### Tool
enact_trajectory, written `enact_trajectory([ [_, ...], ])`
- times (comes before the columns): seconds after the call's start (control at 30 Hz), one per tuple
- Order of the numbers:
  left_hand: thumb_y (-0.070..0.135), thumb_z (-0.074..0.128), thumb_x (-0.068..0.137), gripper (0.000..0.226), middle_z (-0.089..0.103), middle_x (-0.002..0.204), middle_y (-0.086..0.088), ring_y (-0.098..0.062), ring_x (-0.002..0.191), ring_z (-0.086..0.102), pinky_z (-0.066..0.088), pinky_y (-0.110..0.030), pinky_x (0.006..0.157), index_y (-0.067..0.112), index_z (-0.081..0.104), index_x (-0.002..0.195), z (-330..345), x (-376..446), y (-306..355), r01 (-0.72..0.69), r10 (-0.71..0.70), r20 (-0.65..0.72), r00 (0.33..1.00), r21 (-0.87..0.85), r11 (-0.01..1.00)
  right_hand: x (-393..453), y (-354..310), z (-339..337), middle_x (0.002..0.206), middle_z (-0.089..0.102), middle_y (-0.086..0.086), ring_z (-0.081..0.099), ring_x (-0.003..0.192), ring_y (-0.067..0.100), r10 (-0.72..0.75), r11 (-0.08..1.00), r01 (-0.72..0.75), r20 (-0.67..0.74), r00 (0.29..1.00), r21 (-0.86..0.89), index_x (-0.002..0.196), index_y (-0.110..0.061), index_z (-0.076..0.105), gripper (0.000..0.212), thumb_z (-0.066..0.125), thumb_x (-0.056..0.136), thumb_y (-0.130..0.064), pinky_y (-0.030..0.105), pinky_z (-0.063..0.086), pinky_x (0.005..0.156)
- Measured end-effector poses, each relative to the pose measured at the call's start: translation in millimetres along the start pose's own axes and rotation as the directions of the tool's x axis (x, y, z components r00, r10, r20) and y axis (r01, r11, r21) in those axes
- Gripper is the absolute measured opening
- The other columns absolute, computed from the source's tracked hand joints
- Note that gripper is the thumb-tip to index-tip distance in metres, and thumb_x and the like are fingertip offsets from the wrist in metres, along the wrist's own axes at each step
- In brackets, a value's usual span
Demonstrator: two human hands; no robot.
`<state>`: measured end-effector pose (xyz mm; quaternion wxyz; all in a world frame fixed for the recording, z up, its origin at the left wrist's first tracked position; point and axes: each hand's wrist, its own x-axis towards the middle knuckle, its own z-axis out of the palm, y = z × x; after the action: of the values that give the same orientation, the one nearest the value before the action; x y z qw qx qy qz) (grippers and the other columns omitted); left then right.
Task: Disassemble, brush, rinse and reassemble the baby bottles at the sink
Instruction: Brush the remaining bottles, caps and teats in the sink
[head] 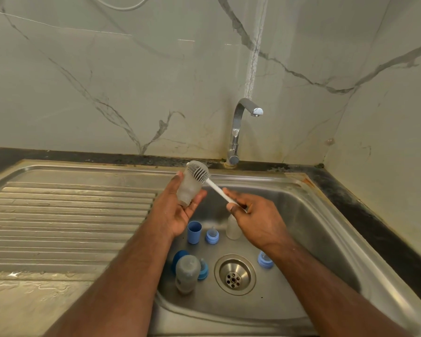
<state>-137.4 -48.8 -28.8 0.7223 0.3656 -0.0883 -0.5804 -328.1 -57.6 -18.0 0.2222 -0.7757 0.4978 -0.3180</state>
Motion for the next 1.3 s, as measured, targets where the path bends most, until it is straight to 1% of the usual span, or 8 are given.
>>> enact_trajectory([
  [0.37,0.040,0.070,0.093,0.054,0.069,0.117,-0.028,-0.032,0.090,0.077,0.062,-0.031,0.061,0.003,0.057,0.130,-3,1,2,0.069,-0.068,0.054,0.996,-0.031,0.997,2,6,-9,0.089,0.066,-0.013,0.057,0.067,0.006,0.060,0.993,-0.054,-0.054,0.997,0.109,0.135,-0.047,0.054,0.040,0.061,0.098,-0.033,0.009,0.045,0.056],
  [0.5,0.042,0.074,0.086,0.059,0.071,0.123,-0.017,-0.030,0.107,0.072,0.062,-0.042,0.082,0.012,0.057,0.134,-6,1,1,0.026,-0.067,0.157,0.985,0.247,0.969,-2,4,-3,0.085,0.069,-0.008,0.066,0.078,0.014,0.051,0.986,-0.048,-0.013,0.999,0.158,0.135,-0.047,0.055,0.040,0.061,0.098,-0.035,0.028,0.059,0.069],
  [0.57,0.026,0.075,0.088,0.054,0.068,0.127,-0.011,-0.030,0.112,0.069,0.059,-0.048,0.090,0.024,0.055,0.138,-7,2,0,-0.077,0.010,0.180,0.984,0.370,0.926,0,8,-7,0.083,0.069,-0.008,0.066,0.078,0.014,0.057,0.989,-0.056,-0.004,0.998,0.137,0.135,-0.046,0.056,0.039,0.061,0.098,-0.034,0.032,0.060,0.072],
  [0.63,0.012,0.076,0.087,0.062,0.064,0.127,-0.007,-0.025,0.109,0.067,0.061,-0.043,0.084,0.030,0.051,0.140,-7,4,-1,-0.209,0.148,0.159,0.976,0.506,0.837,0,10,-13,0.082,0.066,-0.010,0.060,0.071,0.008,0.057,0.994,-0.056,-0.001,0.998,0.093,0.136,-0.044,0.057,0.039,0.060,0.098,-0.034,0.019,0.052,0.064],
  [0.73,0.007,0.079,0.084,0.070,0.060,0.123,0.002,-0.008,0.096,0.060,0.051,-0.022,0.067,0.034,0.044,0.138,-10,8,-3,-0.374,0.334,0.221,0.916,0.771,0.515,-5,4,-18,0.083,0.066,-0.013,0.055,0.064,0.004,0.020,0.999,-0.021,0.004,1.000,0.041,0.135,-0.047,0.055,0.038,0.058,0.099,-0.036,0.013,0.045,0.058],
  [0.9,0.011,0.082,0.082,0.070,0.058,0.127,0.005,-0.015,0.110,0.058,0.049,-0.026,0.083,0.037,0.041,0.134,-14,13,-10,-0.462,0.335,0.368,0.867,0.846,0.265,-2,0,-23,0.096,0.066,-0.013,0.058,0.072,0.005,0.058,0.984,-0.056,0.008,0.998,-0.168,0.141,-0.046,0.050,0.040,0.052,0.102,-0.037,0.019,0.047,0.064],
  [1.0,0.014,0.083,0.081,0.074,0.056,0.126,0.008,-0.016,0.112,0.057,0.052,-0.038,0.095,0.038,0.040,0.136,-14,14,-11,-0.464,0.331,0.383,0.862,0.859,0.216,-5,-3,-26,0.088,0.064,-0.016,0.057,0.070,0.005,0.049,0.992,-0.046,0.024,0.998,-0.121,0.140,-0.046,0.051,0.039,0.054,0.101,-0.037,0.017,0.044,0.062],
  [1.3,0.014,0.084,0.080,0.073,0.061,0.124,0.003,-0.021,0.111,0.062,0.057,-0.050,0.096,0.043,0.040,0.131,-14,15,-14,-0.461,0.351,0.357,0.865,0.843,0.277,-5,-1,-20,0.096,0.066,-0.017,0.059,0.071,0.004,0.053,0.995,-0.048,0.048,0.997,-0.092,0.139,-0.044,0.053,0.039,0.055,0.101,-0.035,0.016,0.045,0.065],
])
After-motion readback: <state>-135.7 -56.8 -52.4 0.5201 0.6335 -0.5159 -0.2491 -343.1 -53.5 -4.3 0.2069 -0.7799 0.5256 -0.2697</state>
